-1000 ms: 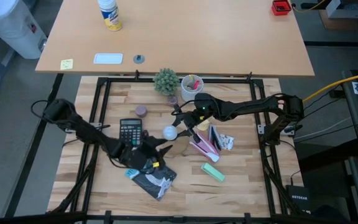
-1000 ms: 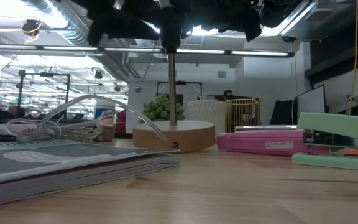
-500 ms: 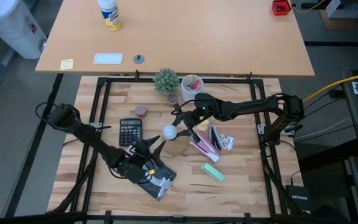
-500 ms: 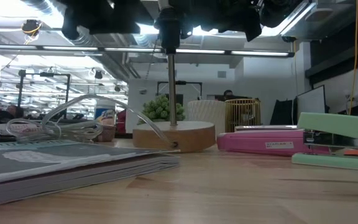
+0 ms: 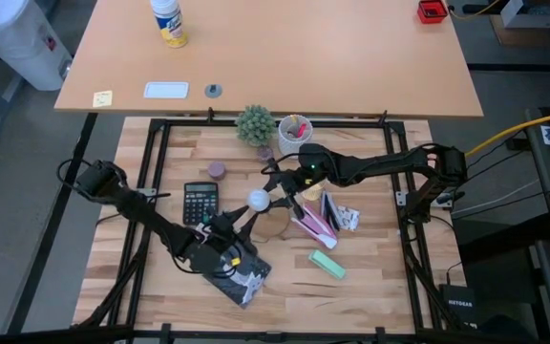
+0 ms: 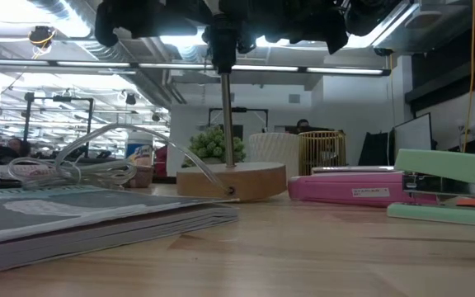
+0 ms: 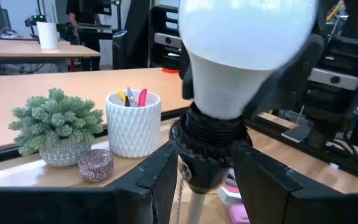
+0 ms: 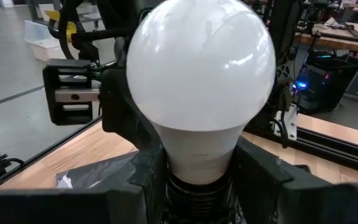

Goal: Screw lightbulb
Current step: Remove the lightbulb from the lamp

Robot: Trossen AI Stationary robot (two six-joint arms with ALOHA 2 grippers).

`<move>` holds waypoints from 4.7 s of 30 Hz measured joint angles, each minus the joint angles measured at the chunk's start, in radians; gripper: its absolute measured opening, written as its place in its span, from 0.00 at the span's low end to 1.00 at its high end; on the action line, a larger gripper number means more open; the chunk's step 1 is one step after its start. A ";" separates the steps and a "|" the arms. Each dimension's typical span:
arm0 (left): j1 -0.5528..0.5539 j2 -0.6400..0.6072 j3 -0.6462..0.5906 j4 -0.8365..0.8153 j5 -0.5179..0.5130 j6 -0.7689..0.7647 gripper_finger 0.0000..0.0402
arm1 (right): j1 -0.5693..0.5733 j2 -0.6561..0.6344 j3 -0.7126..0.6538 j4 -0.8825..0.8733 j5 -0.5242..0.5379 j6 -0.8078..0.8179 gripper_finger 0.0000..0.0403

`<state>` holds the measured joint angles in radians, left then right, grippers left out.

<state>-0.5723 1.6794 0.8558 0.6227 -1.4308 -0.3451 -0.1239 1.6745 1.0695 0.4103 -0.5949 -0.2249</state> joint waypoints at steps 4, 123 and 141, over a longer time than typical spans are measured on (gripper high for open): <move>0.013 0.000 0.000 -0.001 0.006 0.004 0.36 | 0.000 0.000 0.000 0.000 0.000 -0.001 0.38; 0.072 -0.042 0.000 -0.050 0.172 -0.285 0.22 | -0.079 0.000 0.000 -0.047 -0.184 -0.026 0.38; 0.115 -0.002 0.002 -0.015 0.154 -0.223 0.22 | -0.082 0.000 -0.001 -0.050 -0.217 -0.011 0.38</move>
<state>-0.4572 1.6770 0.8580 0.6079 -1.2771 -0.5686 -0.2058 1.6748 1.0687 0.3599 -0.8114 -0.2363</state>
